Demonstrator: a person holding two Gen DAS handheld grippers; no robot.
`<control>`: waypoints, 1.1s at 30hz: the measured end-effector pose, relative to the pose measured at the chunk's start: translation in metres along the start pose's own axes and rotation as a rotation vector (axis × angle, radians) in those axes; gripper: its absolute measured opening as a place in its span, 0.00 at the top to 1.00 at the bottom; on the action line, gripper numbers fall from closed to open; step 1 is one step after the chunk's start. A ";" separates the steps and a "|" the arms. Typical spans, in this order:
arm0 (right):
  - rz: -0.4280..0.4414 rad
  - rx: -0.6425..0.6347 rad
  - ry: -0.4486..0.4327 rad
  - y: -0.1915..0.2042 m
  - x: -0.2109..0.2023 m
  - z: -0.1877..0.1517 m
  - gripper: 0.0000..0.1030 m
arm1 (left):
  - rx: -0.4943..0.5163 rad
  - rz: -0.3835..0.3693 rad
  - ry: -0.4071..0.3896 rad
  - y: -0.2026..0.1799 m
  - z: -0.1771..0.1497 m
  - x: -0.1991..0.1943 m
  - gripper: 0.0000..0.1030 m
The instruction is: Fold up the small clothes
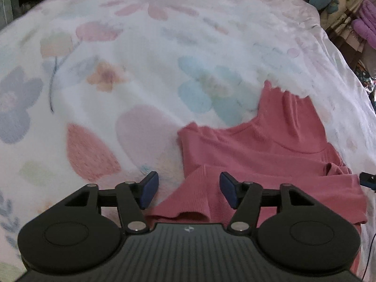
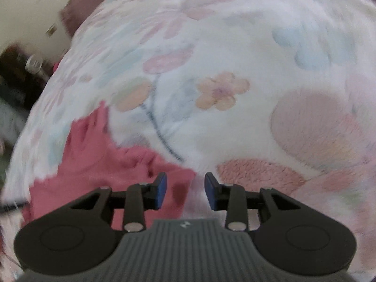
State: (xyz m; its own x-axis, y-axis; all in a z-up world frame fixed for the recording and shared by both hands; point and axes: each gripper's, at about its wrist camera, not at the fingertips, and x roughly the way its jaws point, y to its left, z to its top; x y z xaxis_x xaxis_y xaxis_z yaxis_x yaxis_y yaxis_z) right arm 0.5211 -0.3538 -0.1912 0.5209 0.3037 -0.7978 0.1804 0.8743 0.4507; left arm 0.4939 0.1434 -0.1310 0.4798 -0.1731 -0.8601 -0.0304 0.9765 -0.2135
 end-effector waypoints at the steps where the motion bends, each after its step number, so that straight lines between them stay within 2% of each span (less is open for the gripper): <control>1: 0.025 0.045 0.010 -0.006 0.006 0.002 0.67 | 0.002 -0.003 0.002 0.001 -0.002 0.002 0.71; 2: 0.052 0.085 0.023 -0.011 0.011 0.003 0.74 | -0.002 -0.006 0.005 0.003 -0.002 0.005 0.82; 3: 0.071 0.119 0.028 -0.015 0.014 0.004 0.97 | -0.017 -0.029 0.001 0.006 -0.003 0.005 0.94; 4: 0.092 0.130 0.025 -0.017 0.016 0.004 1.00 | -0.035 -0.052 -0.016 0.008 -0.003 0.001 0.95; 8: 0.100 0.025 -0.076 -0.002 -0.001 0.008 1.00 | -0.052 -0.096 -0.150 0.017 -0.001 -0.032 0.96; 14: 0.054 -0.041 -0.081 0.006 0.016 0.007 0.99 | -0.091 -0.020 -0.074 0.033 0.000 -0.011 0.95; 15: 0.053 -0.042 -0.080 0.007 0.016 0.005 0.94 | -0.108 -0.014 -0.073 0.035 -0.002 -0.009 0.89; 16: 0.054 -0.043 -0.087 0.007 0.014 0.002 0.92 | -0.129 -0.013 -0.074 0.038 -0.002 -0.007 0.80; 17: 0.056 -0.052 -0.101 0.009 0.009 -0.001 0.82 | -0.148 -0.014 -0.081 0.040 -0.004 -0.007 0.76; 18: 0.054 -0.074 -0.116 0.013 0.001 -0.005 0.69 | -0.158 -0.021 -0.089 0.042 -0.007 -0.008 0.66; 22: 0.018 -0.190 -0.149 0.023 -0.032 -0.027 0.68 | -0.184 -0.033 -0.133 0.049 -0.020 -0.028 0.38; 25: -0.008 -0.228 -0.142 0.022 -0.052 -0.050 0.68 | -0.258 -0.035 -0.185 0.064 -0.032 -0.043 0.36; 28: -0.003 -0.219 -0.133 0.016 -0.066 -0.072 0.67 | -0.327 -0.103 -0.206 0.077 -0.044 -0.051 0.33; 29: -0.007 -0.213 -0.133 0.015 -0.068 -0.078 0.67 | -0.317 -0.128 -0.207 0.076 -0.047 -0.052 0.31; 31: -0.013 -0.202 -0.138 0.015 -0.071 -0.088 0.67 | -0.255 -0.159 -0.213 0.068 -0.050 -0.052 0.21; 32: -0.010 -0.190 -0.140 0.014 -0.073 -0.093 0.67 | -0.221 -0.140 -0.216 0.063 -0.051 -0.049 0.20; 33: -0.004 -0.170 -0.140 0.014 -0.073 -0.097 0.67 | -0.200 -0.090 -0.206 0.058 -0.050 -0.044 0.20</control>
State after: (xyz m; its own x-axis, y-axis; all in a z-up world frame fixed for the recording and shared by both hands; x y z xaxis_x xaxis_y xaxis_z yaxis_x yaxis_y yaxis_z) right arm 0.4046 -0.3275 -0.1654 0.6331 0.2551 -0.7309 0.0456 0.9302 0.3641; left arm 0.4271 0.2015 -0.1287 0.6556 -0.2078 -0.7260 -0.1421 0.9103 -0.3888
